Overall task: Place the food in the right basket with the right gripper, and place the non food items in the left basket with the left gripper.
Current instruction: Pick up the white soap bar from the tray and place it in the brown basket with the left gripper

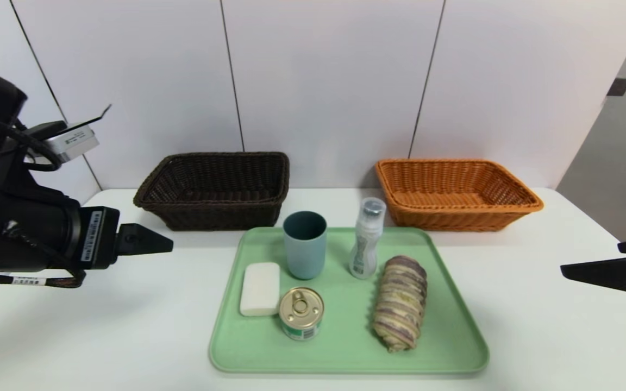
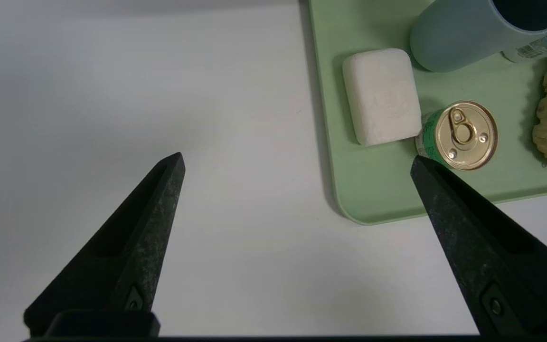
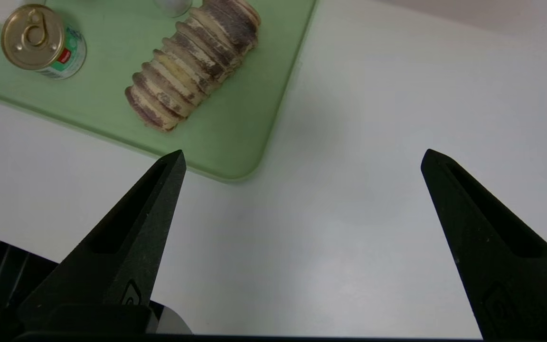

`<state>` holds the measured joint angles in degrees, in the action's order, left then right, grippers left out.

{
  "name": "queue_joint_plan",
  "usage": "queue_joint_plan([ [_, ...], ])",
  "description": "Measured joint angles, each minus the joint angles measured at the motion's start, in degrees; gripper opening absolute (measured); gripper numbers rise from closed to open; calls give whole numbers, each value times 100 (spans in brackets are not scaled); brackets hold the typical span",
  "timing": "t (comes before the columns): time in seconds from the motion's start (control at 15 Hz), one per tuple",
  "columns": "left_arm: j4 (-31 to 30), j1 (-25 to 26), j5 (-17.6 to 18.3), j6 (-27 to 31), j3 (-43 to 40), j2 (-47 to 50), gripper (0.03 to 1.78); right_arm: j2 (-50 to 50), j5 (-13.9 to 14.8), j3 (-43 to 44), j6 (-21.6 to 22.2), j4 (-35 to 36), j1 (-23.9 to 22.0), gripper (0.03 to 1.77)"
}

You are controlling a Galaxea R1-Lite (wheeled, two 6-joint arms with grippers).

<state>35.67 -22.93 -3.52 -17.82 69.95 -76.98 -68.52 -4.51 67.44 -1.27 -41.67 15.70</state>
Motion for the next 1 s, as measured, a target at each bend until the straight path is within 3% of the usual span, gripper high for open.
queue_joint_plan([
  [0.33, 134, -1069, -778, -952, 541, -892, 169, -394, -452, 279, 23, 18, 345, 171],
  [0.67, 148, -1464, -827, -1440, 828, -1495, 169, -413, -1163, 349, -5, 276, 621, 171],
  [1.0, 148, -1662, -833, -1851, 1228, -1952, 169, -394, -1193, 414, 9, 315, 736, 171],
])
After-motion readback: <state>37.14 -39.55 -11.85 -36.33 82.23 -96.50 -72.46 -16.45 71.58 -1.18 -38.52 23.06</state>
